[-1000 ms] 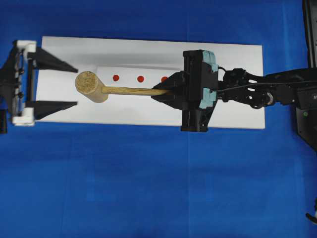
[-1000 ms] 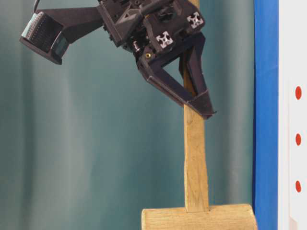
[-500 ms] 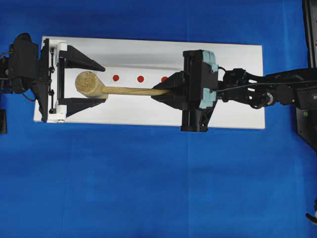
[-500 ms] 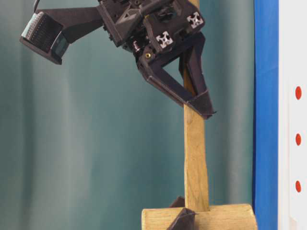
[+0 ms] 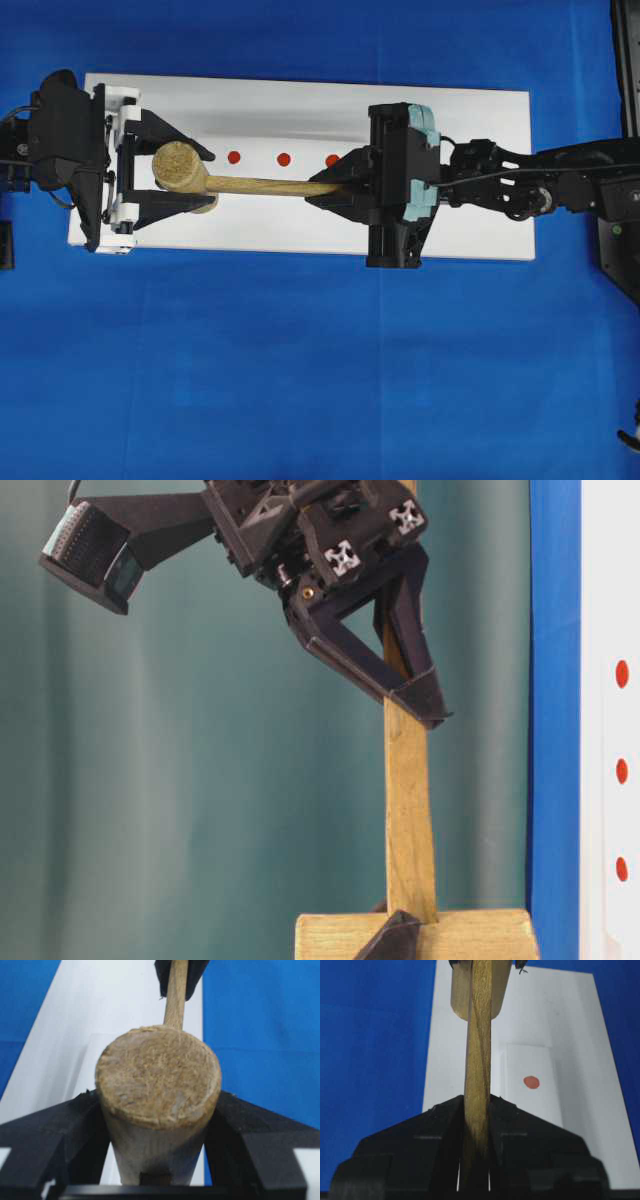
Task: Hit the mark with a hammer.
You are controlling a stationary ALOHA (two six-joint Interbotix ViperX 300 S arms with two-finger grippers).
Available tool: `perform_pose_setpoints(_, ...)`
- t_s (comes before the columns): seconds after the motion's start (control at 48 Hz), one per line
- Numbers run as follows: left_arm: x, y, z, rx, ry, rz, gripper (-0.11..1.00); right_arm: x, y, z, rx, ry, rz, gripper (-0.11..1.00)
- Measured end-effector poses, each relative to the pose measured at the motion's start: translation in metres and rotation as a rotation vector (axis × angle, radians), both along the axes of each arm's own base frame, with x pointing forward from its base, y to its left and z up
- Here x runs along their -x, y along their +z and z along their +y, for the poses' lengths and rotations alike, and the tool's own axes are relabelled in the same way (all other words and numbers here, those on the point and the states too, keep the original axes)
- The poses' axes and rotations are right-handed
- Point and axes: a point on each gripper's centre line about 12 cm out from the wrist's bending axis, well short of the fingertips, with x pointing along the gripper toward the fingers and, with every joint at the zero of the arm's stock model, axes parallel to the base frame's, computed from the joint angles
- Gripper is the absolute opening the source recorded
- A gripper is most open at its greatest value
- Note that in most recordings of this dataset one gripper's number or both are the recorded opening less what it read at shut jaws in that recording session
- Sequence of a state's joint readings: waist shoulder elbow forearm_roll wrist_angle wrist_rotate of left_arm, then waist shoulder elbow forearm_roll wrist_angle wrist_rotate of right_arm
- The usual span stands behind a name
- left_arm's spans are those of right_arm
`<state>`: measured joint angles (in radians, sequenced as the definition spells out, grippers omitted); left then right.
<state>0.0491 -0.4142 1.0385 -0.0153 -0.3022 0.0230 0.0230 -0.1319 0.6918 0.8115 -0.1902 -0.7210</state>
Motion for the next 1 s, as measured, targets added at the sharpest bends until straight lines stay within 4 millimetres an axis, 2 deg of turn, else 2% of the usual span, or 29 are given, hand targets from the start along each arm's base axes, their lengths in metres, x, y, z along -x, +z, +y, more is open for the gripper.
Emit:
perform_pose_setpoints(0.563,-0.0001,0.0002,0.0,0.003,0.001,-0.002,0.46,0.0,-0.0011,-0.0005,0.0,0.003,0.007,0.04)
perform_pose_setpoints(0.625,-0.0001,0.0002,0.0,0.003,0.001,-0.002,0.46,0.0,-0.0011,0.0002,0.001,0.006,0.007,0.12)
perform_pose_setpoints(0.667,0.0,0.0,0.0001,0.009,0.003,0.0,0.46,-0.0002,0.0001,-0.0006,0.003,0.004,0.003,0.22)
perform_pose_setpoints(0.896,0.0,-0.001,-0.0004,0.01,0.002,0.006,0.46,-0.0003,0.0006,-0.0009,0.004,0.001,-0.001,0.87)
perform_pose_setpoints(0.938,0.0001,-0.0011,-0.0004,0.012,0.003,0.007,0.46,-0.0004,0.0009,-0.0013,0.006,-0.002,-0.004,0.93)
perform_pose_setpoints(1.0,0.0002,-0.0015,-0.0009,0.022,0.005,0.01,0.46,-0.0005,0.0013,-0.0017,0.007,-0.005,-0.007,0.91)
